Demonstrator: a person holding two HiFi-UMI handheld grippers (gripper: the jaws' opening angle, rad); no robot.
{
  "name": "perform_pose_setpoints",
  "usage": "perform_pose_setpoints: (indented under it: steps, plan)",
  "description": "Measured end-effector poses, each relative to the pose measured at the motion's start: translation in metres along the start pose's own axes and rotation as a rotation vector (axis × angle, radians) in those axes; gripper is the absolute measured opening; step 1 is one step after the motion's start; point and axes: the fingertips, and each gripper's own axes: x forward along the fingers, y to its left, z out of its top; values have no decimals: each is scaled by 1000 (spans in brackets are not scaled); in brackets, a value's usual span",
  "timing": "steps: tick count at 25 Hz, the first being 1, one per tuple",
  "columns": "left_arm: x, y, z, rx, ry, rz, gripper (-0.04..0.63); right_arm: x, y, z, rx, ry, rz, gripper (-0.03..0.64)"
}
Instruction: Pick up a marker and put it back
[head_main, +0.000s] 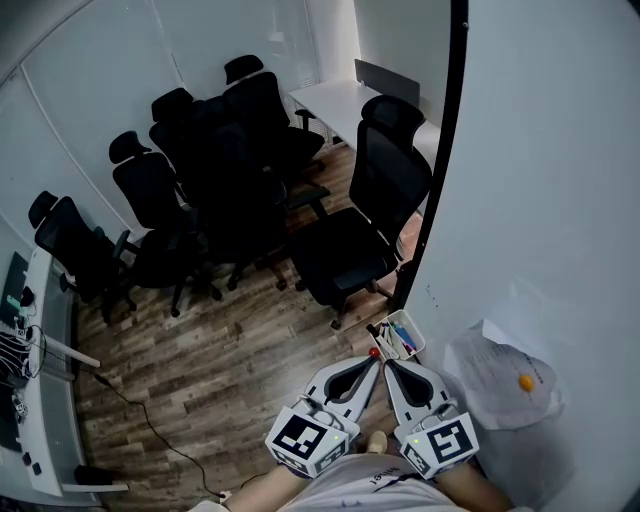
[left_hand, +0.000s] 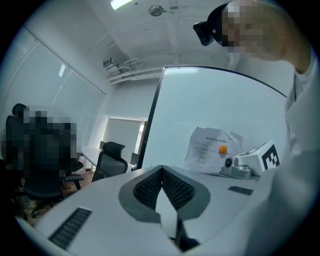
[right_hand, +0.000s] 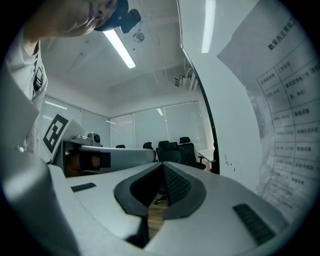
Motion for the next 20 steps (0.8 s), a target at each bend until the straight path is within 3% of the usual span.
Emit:
perform_pose_setpoints:
  steps: [20]
  plan:
    - [2, 5, -1, -12, -12, 29, 11, 2, -5, 0, 11, 2, 18, 11]
